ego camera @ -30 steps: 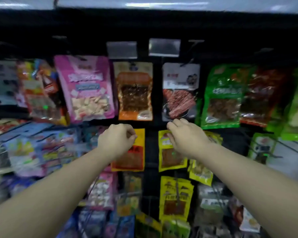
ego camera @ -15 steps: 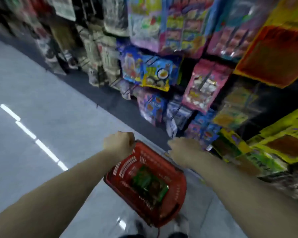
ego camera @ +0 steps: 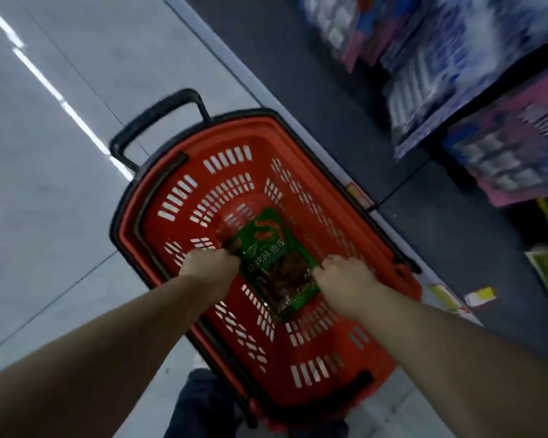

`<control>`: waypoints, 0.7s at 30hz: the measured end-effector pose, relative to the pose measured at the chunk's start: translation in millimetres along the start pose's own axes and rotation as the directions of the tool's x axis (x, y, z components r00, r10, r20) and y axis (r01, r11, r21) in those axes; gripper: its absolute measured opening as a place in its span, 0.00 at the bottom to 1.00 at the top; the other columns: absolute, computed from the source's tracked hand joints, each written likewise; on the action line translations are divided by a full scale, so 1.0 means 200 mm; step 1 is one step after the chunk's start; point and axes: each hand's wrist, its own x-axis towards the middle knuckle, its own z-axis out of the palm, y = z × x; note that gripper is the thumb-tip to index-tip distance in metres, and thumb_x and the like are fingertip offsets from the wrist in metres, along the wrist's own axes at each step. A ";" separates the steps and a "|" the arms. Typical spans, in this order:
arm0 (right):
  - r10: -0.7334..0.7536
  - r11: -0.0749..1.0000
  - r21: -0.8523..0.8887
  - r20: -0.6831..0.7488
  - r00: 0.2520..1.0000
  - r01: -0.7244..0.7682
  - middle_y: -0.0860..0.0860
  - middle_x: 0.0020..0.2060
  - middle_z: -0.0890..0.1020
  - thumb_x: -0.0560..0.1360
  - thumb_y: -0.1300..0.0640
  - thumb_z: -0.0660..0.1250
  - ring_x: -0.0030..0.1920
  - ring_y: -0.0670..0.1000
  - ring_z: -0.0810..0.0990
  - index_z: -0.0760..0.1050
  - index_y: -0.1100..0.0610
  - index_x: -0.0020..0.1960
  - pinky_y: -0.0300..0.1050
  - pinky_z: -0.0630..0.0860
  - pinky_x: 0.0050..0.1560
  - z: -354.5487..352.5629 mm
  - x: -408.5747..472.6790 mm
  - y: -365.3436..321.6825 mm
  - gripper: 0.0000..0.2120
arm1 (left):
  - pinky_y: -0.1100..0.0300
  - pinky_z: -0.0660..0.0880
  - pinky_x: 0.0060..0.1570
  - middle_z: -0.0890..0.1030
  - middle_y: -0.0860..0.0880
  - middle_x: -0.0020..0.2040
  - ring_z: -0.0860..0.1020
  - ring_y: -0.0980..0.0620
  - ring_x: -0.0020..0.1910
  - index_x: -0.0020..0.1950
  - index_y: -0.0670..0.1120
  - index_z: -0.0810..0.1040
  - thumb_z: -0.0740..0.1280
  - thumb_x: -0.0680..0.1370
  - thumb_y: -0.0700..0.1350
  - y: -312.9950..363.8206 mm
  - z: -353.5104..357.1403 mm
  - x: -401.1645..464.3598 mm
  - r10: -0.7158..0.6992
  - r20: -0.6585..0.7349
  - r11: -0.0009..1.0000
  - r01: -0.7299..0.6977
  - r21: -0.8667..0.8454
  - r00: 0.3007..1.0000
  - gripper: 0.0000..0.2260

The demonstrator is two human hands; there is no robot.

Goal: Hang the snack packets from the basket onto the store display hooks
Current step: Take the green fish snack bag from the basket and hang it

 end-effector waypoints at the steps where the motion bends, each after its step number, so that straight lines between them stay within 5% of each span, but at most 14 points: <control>1: -0.008 1.000 0.011 -0.007 1.000 0.008 0.58 0.63 0.72 0.77 0.63 0.58 0.64 0.59 0.70 0.67 0.61 0.66 0.53 0.70 0.60 0.09 0.13 0.00 0.17 | 0.56 0.71 0.40 0.81 0.47 0.51 0.79 0.46 0.50 0.56 0.49 0.77 0.55 0.80 0.47 0.02 0.06 0.09 -0.004 0.015 0.999 0.005 -0.036 1.000 0.12; 5: 0.044 0.989 0.141 -0.022 0.999 -0.041 0.57 0.62 0.71 0.77 0.63 0.56 0.64 0.59 0.70 0.67 0.60 0.66 0.56 0.71 0.59 0.33 0.57 -0.03 0.17 | 0.59 0.71 0.39 0.80 0.47 0.52 0.79 0.48 0.50 0.54 0.45 0.77 0.62 0.80 0.44 0.07 0.26 0.42 -0.075 0.059 0.993 0.069 0.101 0.995 0.07; 9: 0.163 0.936 0.318 -0.003 0.987 -0.154 0.58 0.64 0.69 0.76 0.65 0.56 0.67 0.60 0.67 0.65 0.62 0.67 0.56 0.68 0.64 0.53 0.86 -0.02 0.19 | 0.54 0.72 0.56 0.75 0.48 0.64 0.73 0.47 0.64 0.65 0.52 0.74 0.65 0.77 0.50 0.00 0.43 0.66 -0.090 0.101 0.937 0.050 0.346 0.991 0.16; 14: 0.257 0.845 0.481 0.015 0.966 -0.232 0.59 0.71 0.60 0.79 0.58 0.57 0.72 0.61 0.61 0.51 0.63 0.76 0.53 0.64 0.67 0.68 1.04 0.00 0.28 | 0.47 0.63 0.66 0.67 0.47 0.73 0.64 0.45 0.73 0.73 0.51 0.65 0.61 0.78 0.52 -0.08 0.54 0.80 -0.092 0.130 0.914 0.032 0.404 0.987 0.23; 17: 0.344 0.787 0.561 -0.054 0.937 -0.257 0.60 0.72 0.60 0.79 0.52 0.60 0.71 0.62 0.61 0.53 0.61 0.74 0.54 0.64 0.68 0.67 1.07 -0.01 0.29 | 0.46 0.71 0.64 0.72 0.41 0.66 0.72 0.42 0.65 0.70 0.43 0.67 0.63 0.79 0.44 -0.10 0.53 0.83 -0.189 0.168 0.976 0.167 0.137 0.968 0.20; 21: 0.393 0.641 0.730 -0.046 0.919 -0.238 0.60 0.68 0.68 0.79 0.52 0.61 0.68 0.61 0.67 0.62 0.58 0.70 0.51 0.66 0.67 0.64 1.08 0.00 0.22 | 0.51 0.79 0.52 0.76 0.41 0.54 0.78 0.43 0.52 0.66 0.41 0.69 0.65 0.77 0.37 -0.11 0.50 0.83 -0.299 0.146 0.916 0.326 -0.233 0.943 0.18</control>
